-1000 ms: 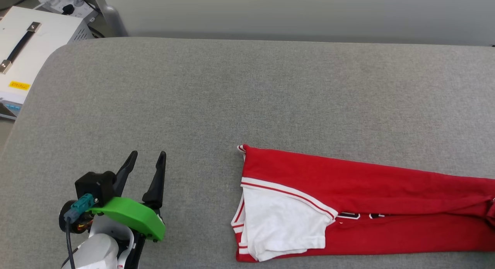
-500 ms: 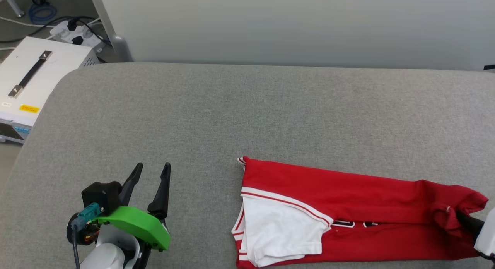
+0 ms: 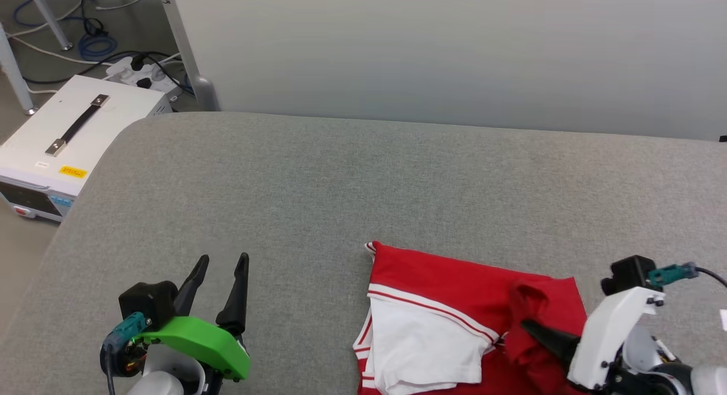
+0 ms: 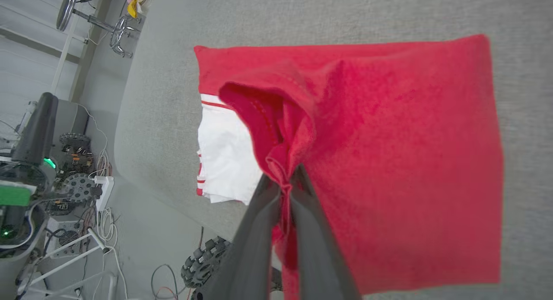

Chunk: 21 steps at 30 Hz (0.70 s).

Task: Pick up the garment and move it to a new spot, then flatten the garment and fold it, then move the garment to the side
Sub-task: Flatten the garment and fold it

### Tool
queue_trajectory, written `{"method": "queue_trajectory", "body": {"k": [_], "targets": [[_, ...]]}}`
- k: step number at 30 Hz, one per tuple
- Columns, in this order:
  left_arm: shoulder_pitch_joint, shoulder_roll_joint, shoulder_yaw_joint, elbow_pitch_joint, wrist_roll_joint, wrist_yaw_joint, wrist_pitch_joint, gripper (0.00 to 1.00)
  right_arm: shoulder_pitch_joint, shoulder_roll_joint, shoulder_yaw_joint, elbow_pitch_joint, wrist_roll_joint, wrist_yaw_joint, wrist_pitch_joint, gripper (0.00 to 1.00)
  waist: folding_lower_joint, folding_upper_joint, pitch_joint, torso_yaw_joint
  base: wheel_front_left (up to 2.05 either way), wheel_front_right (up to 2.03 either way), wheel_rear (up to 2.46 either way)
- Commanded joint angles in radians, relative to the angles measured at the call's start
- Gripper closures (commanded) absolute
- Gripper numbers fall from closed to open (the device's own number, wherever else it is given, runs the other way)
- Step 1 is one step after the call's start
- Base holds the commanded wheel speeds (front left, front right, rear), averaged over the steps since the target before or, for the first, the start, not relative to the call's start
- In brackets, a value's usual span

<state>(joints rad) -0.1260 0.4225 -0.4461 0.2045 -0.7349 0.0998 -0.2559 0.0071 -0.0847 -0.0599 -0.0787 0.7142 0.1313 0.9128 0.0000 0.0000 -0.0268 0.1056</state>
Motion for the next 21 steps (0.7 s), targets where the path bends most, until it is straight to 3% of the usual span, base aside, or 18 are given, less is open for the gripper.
{"method": "queue_trajectory", "body": {"k": [1, 5, 12, 21], "targets": [[0.018, -0.004, 0.007, 0.002, 0.007, -0.009, -0.006, 0.0, -0.01, 0.015, 0.017, -0.011, 0.001, -0.001, 0.007, 1.0, 0.0, 0.0, -0.005, 0.011, 0.0, 0.0, 0.0], [0.023, -0.004, 0.021, 0.004, 0.013, -0.013, -0.006, 0.0, -0.026, 0.033, 0.08, 0.01, 0.06, -0.001, -0.019, 1.0, 0.0, 0.0, -0.006, 0.026, 0.0, 0.0, 0.0], [0.02, -0.009, 0.032, 0.011, 0.02, -0.022, -0.006, 0.0, -0.108, 0.034, 0.25, 0.21, 0.207, -0.001, -0.231, 1.0, 0.0, 0.0, 0.004, 0.062, 0.0, 0.0, 0.0], [0.005, -0.019, 0.036, 0.02, 0.024, -0.028, -0.006, 0.0, -0.286, 0.034, 0.346, 0.497, 0.228, -0.001, -0.456, 1.0, 0.0, 0.0, 0.032, 0.101, 0.0, 0.0, 0.0]]}}
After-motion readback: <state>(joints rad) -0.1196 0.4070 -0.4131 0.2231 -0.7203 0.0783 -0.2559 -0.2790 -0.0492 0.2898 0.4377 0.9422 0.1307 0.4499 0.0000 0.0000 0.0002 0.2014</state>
